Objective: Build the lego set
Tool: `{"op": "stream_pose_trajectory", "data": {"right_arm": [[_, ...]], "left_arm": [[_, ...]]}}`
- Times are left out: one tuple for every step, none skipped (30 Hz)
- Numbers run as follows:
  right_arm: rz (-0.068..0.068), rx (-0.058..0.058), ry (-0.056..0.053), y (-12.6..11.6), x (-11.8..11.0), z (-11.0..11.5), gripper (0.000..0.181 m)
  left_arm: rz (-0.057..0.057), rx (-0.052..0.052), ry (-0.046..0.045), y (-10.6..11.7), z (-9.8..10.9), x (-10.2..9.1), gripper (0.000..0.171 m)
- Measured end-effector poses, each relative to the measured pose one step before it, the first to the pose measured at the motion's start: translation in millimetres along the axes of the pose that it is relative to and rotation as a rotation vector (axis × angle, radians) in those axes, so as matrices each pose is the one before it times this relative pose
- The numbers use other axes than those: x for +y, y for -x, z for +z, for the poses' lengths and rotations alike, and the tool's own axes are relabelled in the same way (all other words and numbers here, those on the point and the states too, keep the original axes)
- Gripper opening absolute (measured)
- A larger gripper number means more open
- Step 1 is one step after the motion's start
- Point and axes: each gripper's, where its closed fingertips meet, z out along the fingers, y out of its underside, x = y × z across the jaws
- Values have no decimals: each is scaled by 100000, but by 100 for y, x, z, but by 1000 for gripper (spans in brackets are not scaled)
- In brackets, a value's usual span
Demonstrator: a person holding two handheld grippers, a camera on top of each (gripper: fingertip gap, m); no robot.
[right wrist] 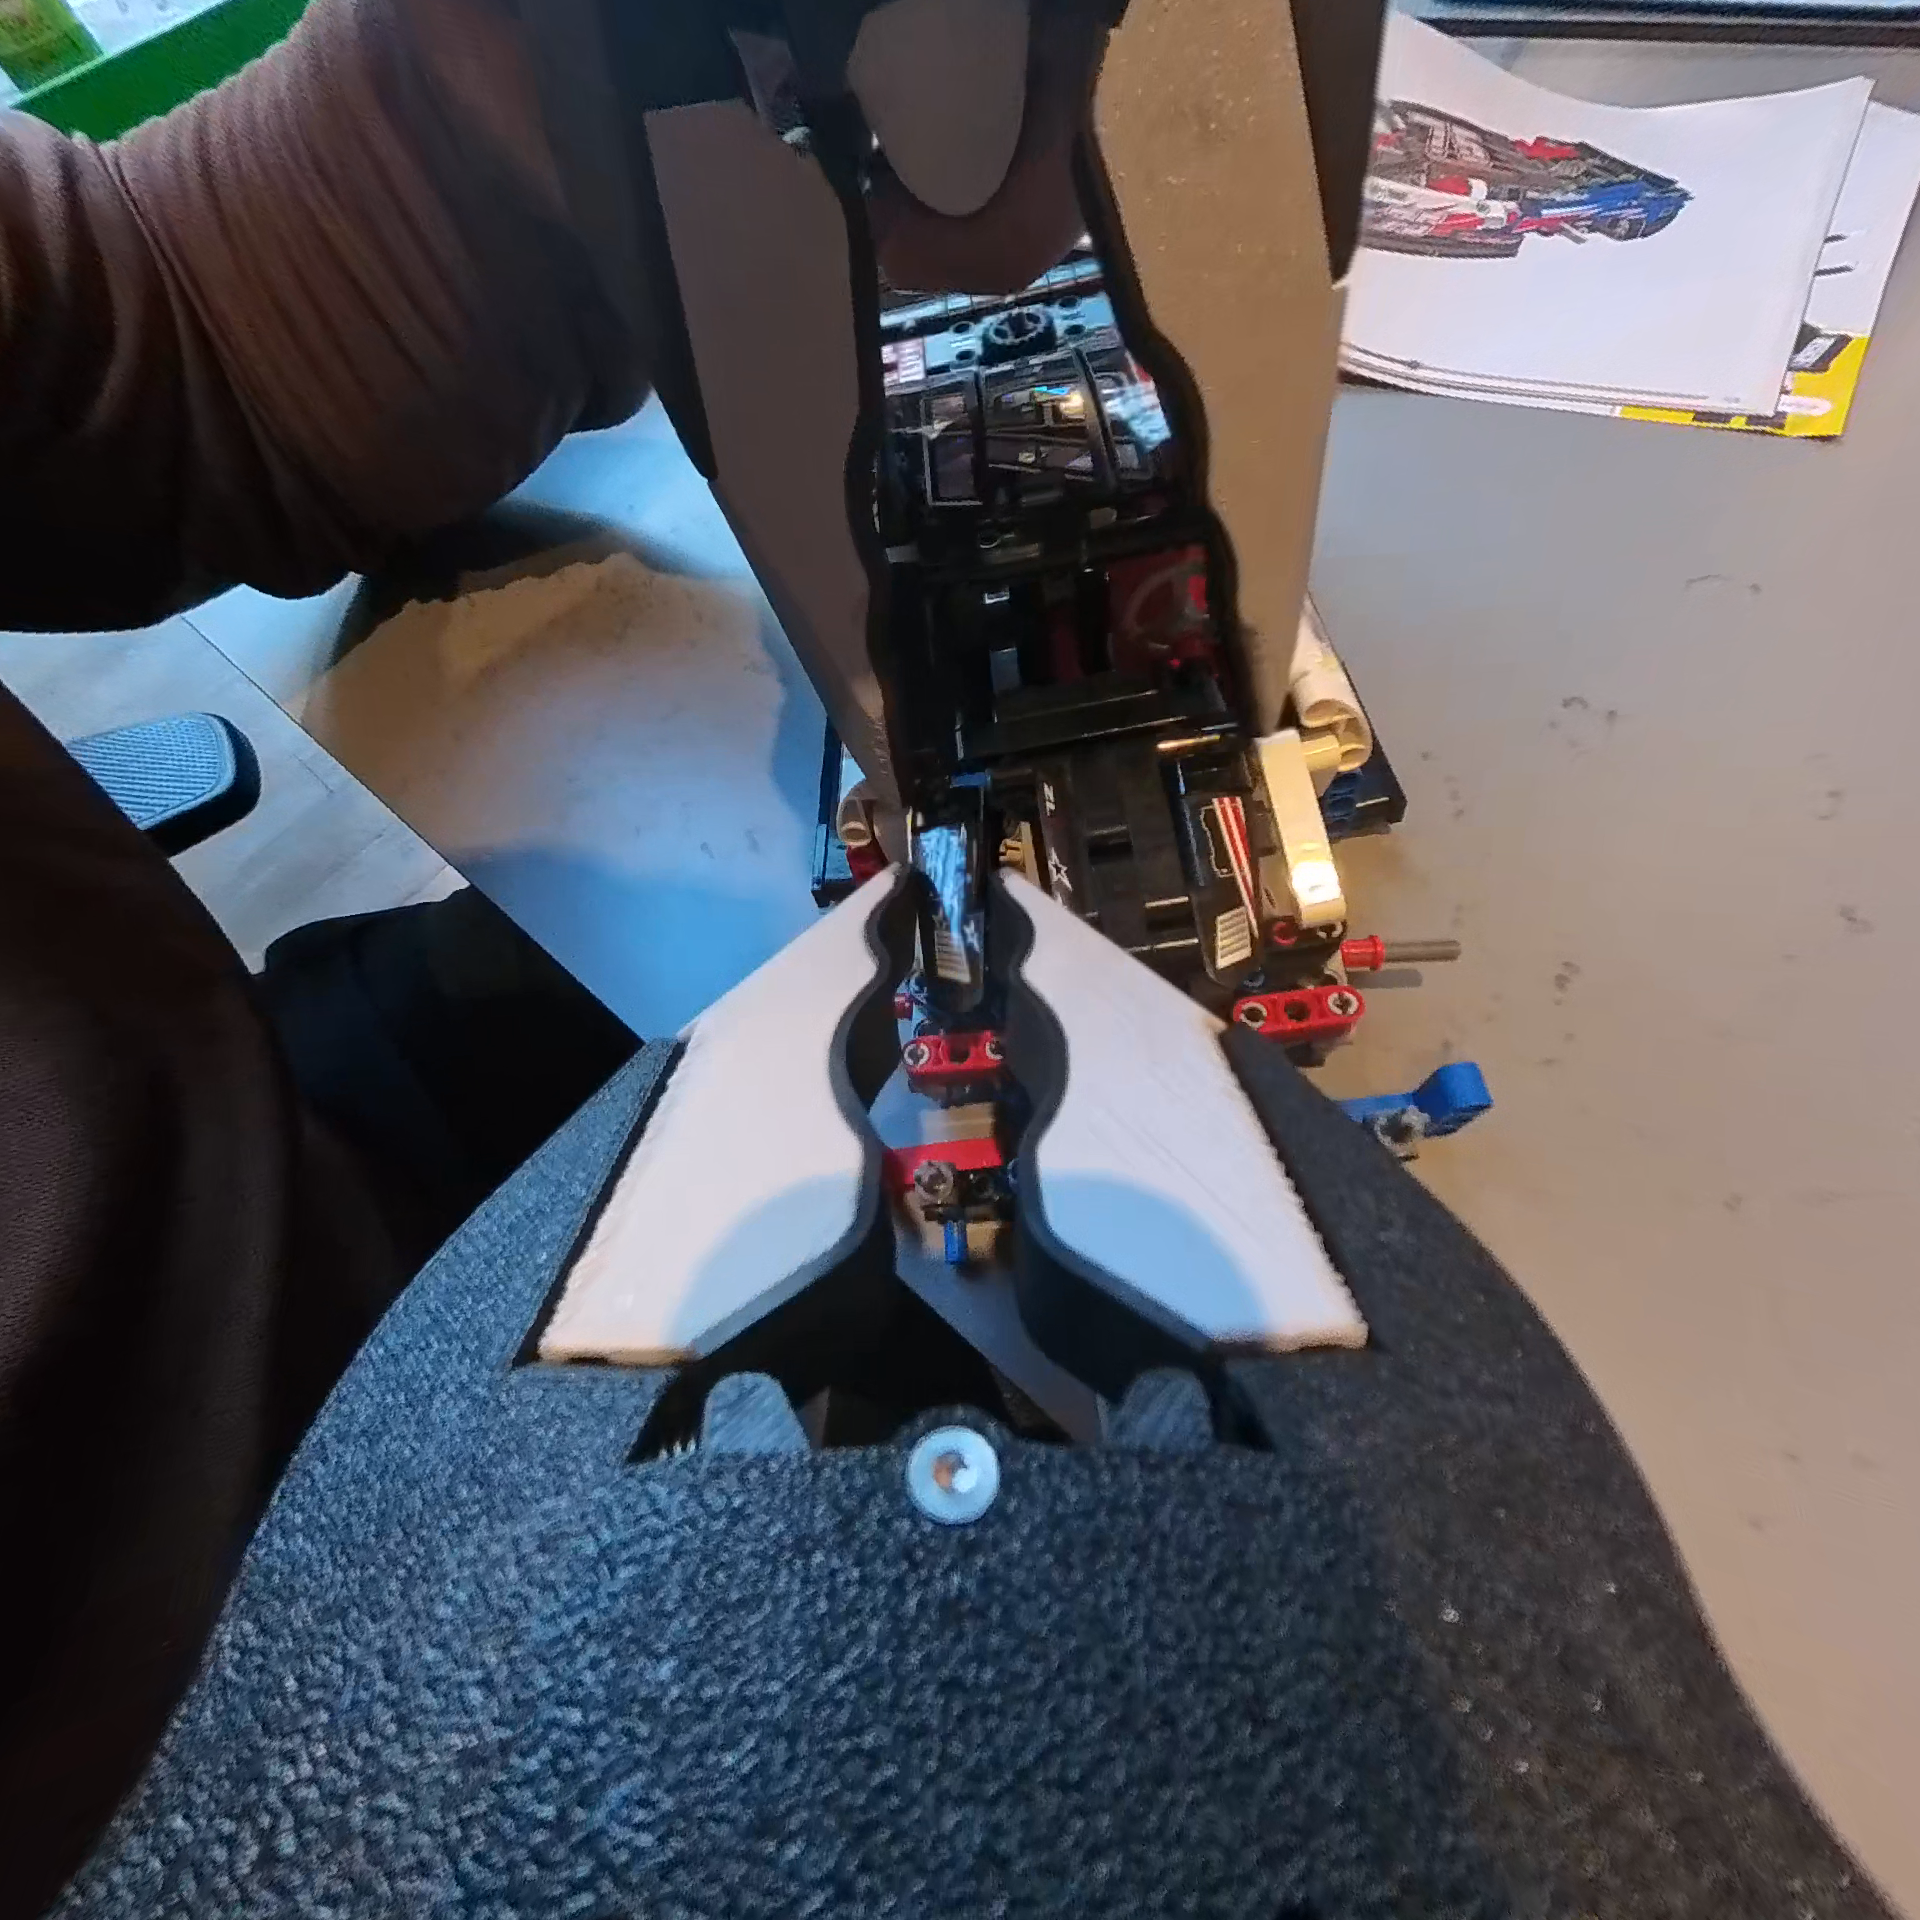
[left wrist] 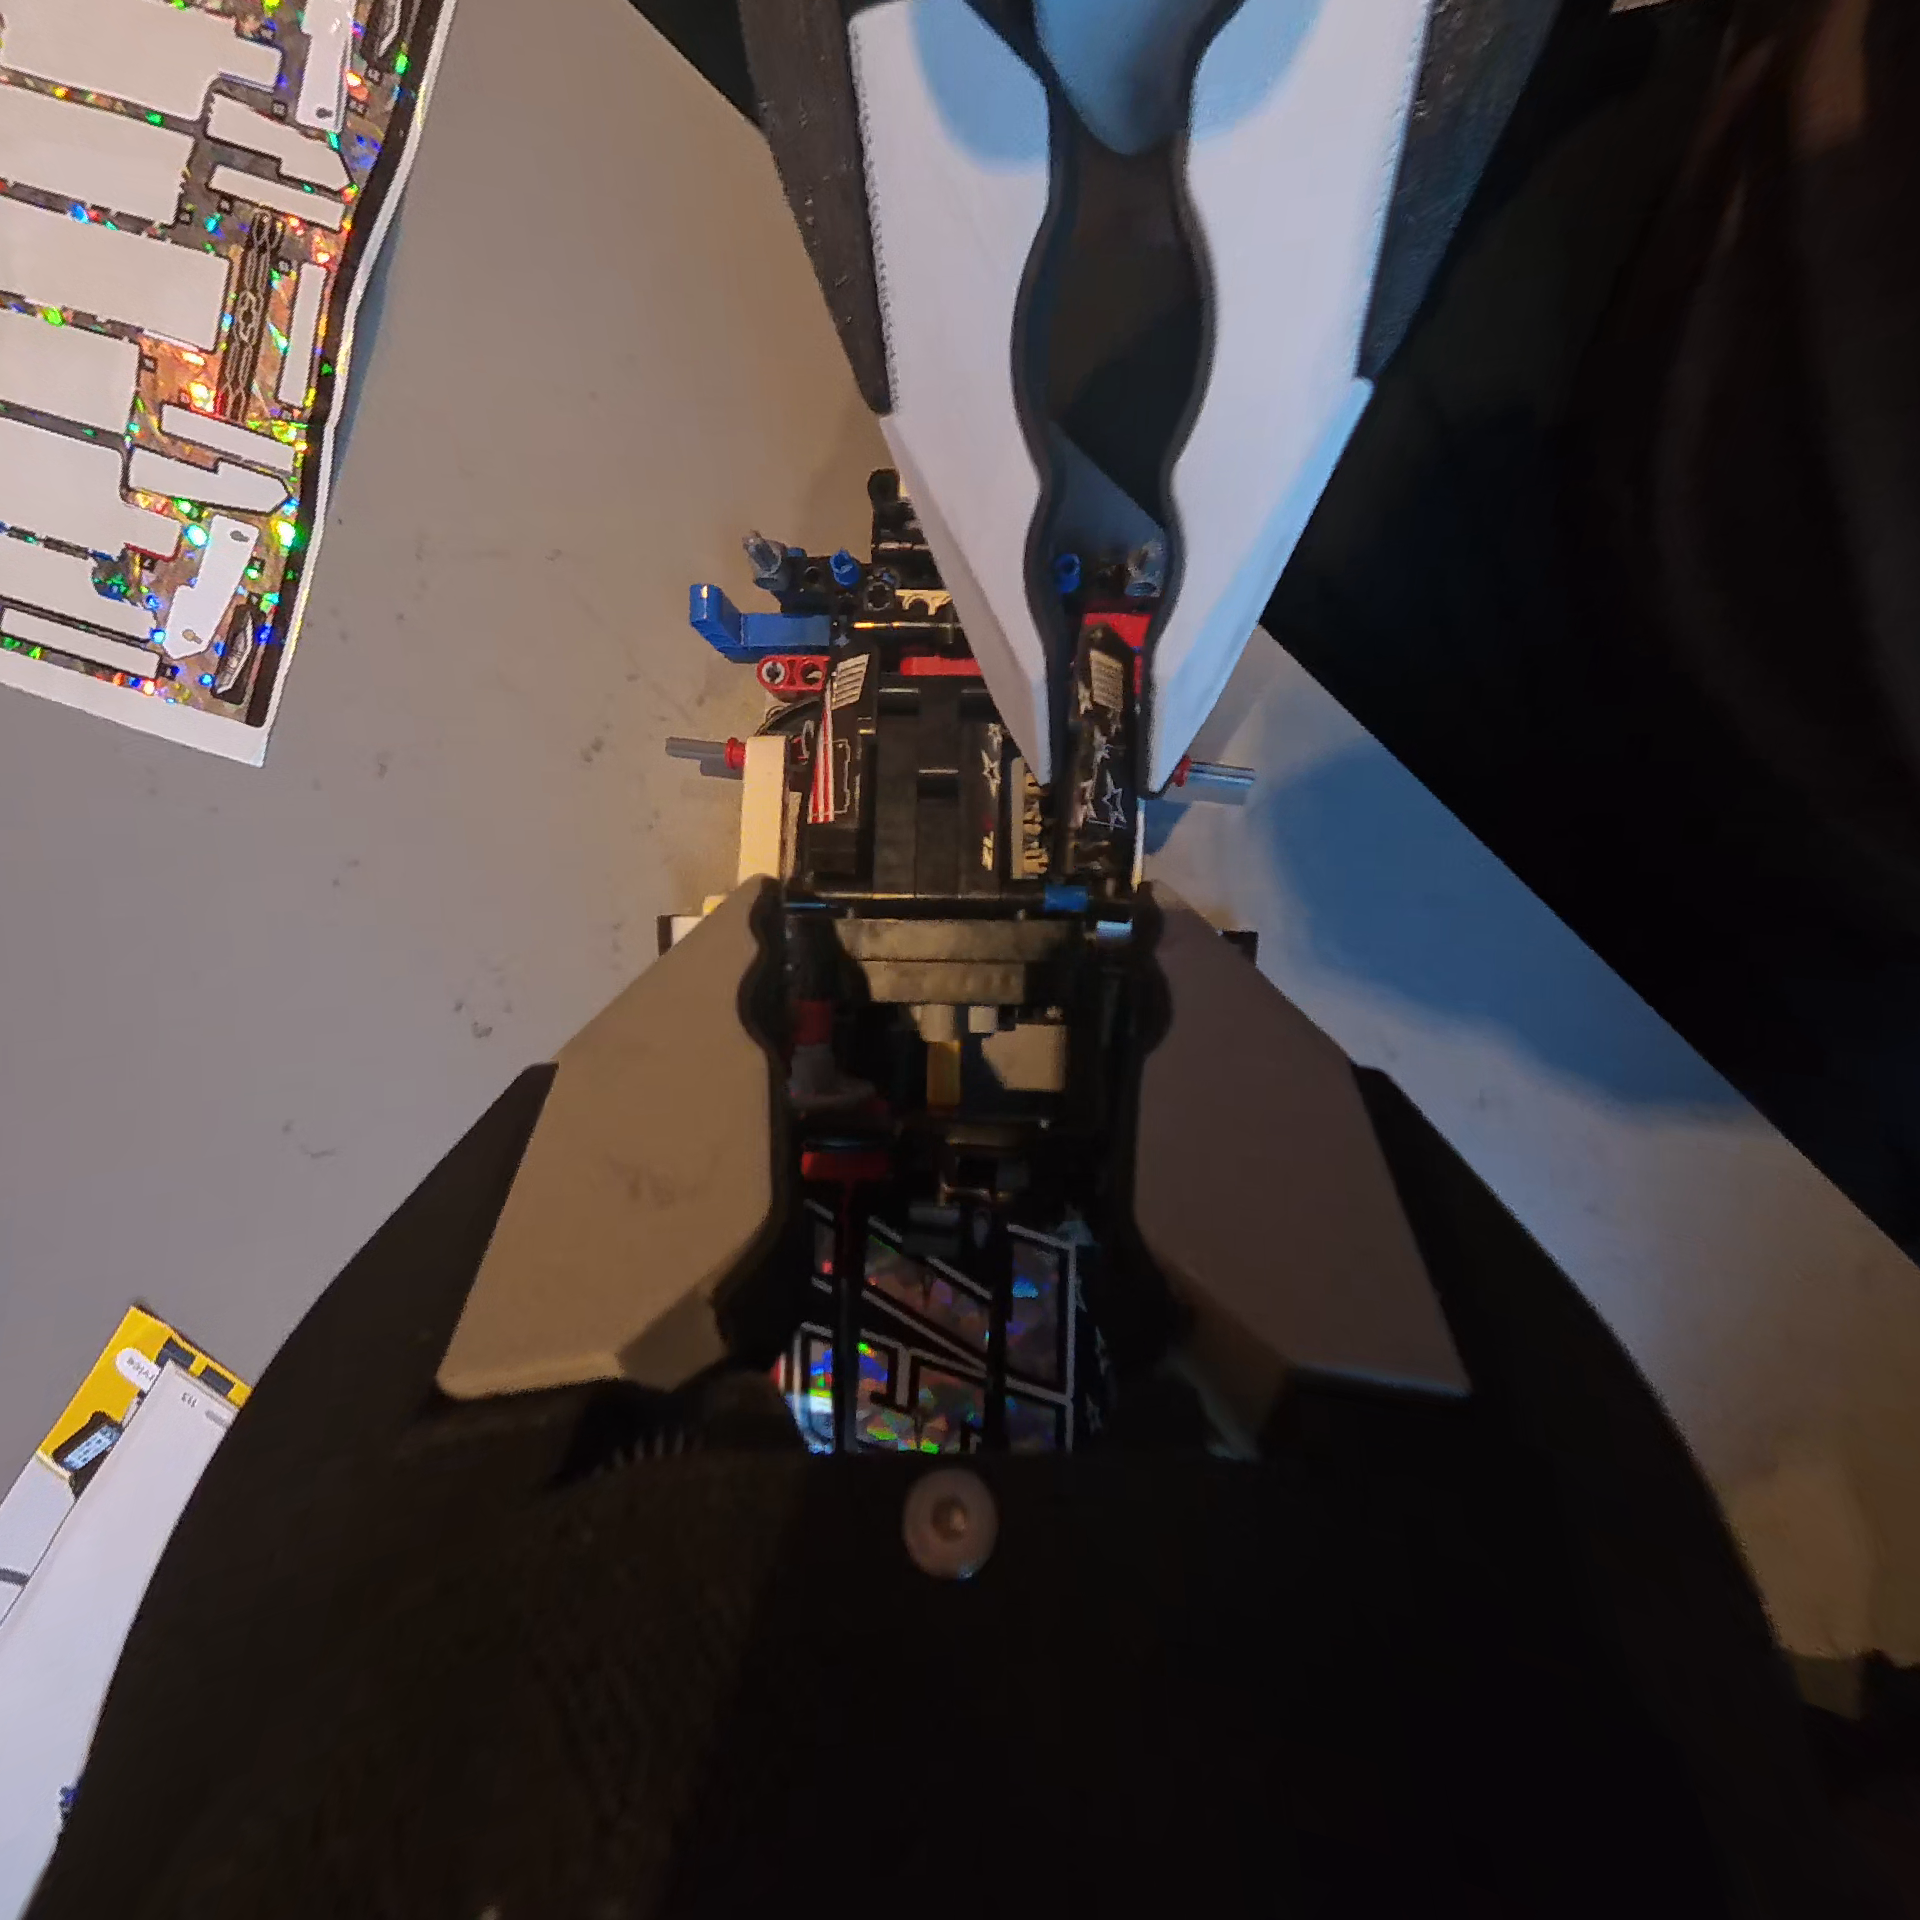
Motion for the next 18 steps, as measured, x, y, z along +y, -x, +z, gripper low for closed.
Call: {"op": "stream_pose_trajectory", "data": {"right_arm": [[269,-148,169,-26,54,33,13],[77,-91,-45,-13,-11,-2,13],[-94,25,-144,-7,-42,-13,13],[-314,76,-114,-4,-49,-5,13],[-215,4,26,-11,-9,2,13],[216,-259,47,-1,23,31,13],[545,-458,-16,3,28,32,13],[530,-388,-97,-11,21,28,13],[242,-128,-28,-23,20,18,13],[-35,18,115,-12,13,15,13],[-160,120,91,-12,-1,5,13],[-199,205,51,-8,-6,-8,13],[-169,199,66,-9,14,0,13],[-134,158,129,-15,4,3,13],[-329,142,221,4,21,1,13],[-466,83,343,0,14,-7,13],[-386,86,447,-1,12,-9,13],[-139,0,436,8,14,-2,13]], "left_arm": [[463,-144,114,-46,-4,-2,64],[-24,-21,39,0,-8,14,64],[151,-9,-209,5,-6,5,64],[188,30,-232,11,-18,6,64],[-47,168,-203,19,-7,-8,63],[183,274,-257,-12,-12,-4,63],[309,286,-214,-5,-15,2,63],[85,429,56,-3,-10,4,63],[-186,419,396,10,4,10,62],[-115,299,382,-7,7,0,63],[47,163,253,-4,5,17,63],[16,134,260,-1,10,9,63],[-16,39,232,-1,7,12,63],[-79,-142,231,-10,9,6,63],[-387,-278,-99,0,3,-7,63],[-245,-236,-89,2,-3,3,63],[-159,43,347,2,0,8,63],[-417,275,214,0,6,-2,63]]}}
